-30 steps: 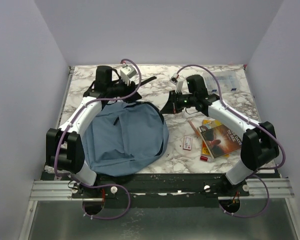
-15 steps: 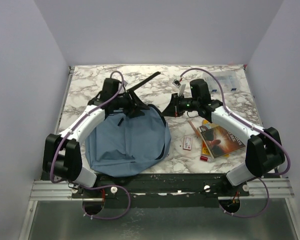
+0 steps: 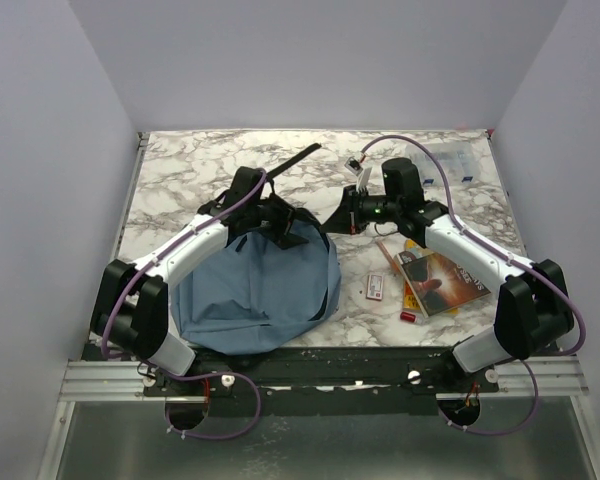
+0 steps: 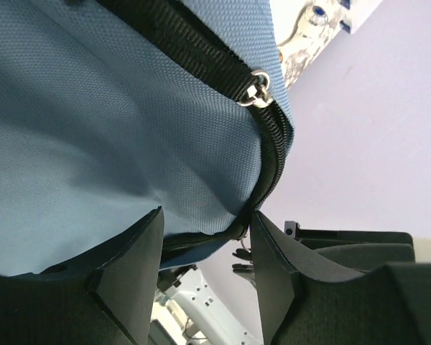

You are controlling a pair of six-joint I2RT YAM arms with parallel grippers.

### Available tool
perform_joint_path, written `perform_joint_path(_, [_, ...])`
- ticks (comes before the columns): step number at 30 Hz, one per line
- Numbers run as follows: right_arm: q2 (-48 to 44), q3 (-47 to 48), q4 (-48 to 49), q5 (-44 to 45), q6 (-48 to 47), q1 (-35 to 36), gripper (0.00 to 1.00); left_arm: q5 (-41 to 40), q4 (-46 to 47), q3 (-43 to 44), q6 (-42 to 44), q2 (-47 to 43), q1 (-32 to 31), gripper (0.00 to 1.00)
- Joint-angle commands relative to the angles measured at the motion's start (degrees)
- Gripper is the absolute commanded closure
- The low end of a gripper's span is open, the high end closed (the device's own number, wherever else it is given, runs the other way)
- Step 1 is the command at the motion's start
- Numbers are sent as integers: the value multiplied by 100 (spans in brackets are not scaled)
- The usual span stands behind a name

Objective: Pack the student bag
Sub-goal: Unzip the student bag at the center of the board.

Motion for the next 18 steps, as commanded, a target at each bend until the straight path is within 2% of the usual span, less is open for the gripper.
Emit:
perform_joint_path(1, [-235,-76,370,-268,31,70,99,-697,-170,56,-808,76,-41,49])
perform_joint_path(4, [-230,-82,374,-262,36,88,100,-653,-176,151,-730,229,-50,51])
perform_joint_path(9, [-216,-82,426,-244,62,106,100,-690,-160,37,-724,268,-68,62])
perform_joint_path(11, [-179,-63,420,-244,74,145,99,-783,-107,32,-686,258,-64,70])
perform_joint_path(16, [-219,-3,61,-72,30,269,99,-921,37,201,-369,350,116,99])
perform_joint_path(18, [-343,-42,-197,126,30,313,99,-1027,132,198,-264,321,243,100])
